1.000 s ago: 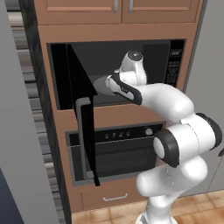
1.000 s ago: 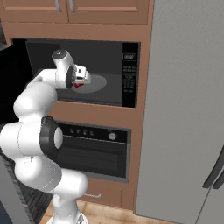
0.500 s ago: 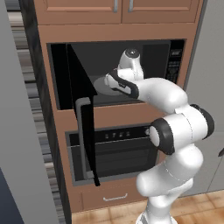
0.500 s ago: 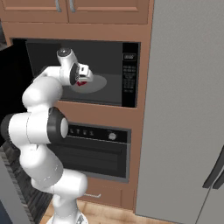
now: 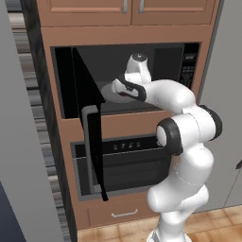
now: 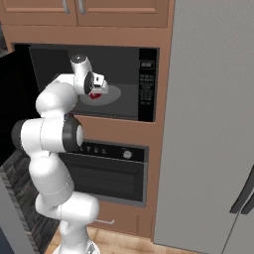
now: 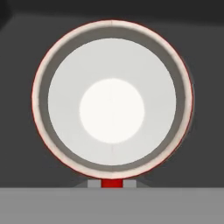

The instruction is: Pick the mug from the counter and place it inside the microwave. Then close the microwave.

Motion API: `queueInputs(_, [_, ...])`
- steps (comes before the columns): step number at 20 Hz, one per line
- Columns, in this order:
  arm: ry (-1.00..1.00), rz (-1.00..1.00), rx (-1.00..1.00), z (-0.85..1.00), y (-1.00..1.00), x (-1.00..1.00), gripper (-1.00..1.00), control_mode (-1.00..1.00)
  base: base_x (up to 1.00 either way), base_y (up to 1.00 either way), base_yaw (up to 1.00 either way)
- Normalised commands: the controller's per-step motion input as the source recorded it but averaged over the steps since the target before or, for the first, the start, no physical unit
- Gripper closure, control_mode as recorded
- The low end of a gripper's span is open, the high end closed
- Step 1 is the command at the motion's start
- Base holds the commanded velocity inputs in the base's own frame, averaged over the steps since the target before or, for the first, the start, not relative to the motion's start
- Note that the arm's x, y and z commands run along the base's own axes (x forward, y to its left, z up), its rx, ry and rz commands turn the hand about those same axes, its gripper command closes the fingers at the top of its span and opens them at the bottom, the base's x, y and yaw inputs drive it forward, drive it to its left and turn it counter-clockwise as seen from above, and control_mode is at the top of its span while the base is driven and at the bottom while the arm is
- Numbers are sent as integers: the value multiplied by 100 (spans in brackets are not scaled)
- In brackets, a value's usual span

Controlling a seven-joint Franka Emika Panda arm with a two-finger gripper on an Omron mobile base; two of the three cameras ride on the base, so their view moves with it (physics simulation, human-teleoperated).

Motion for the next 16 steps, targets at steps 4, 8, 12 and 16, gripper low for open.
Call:
queueInputs(4, [5,0,0,-17,0,41,100,-100,0,0,0])
queueInputs(8, [5,0,0,-14,0,39,100,-100,0,0,0])
queueInputs(12, [4,0,0,-27,0,27,100,-100,0,0,0])
queueInputs(16, [4,0,0,-19,0,24,100,-100,0,0,0])
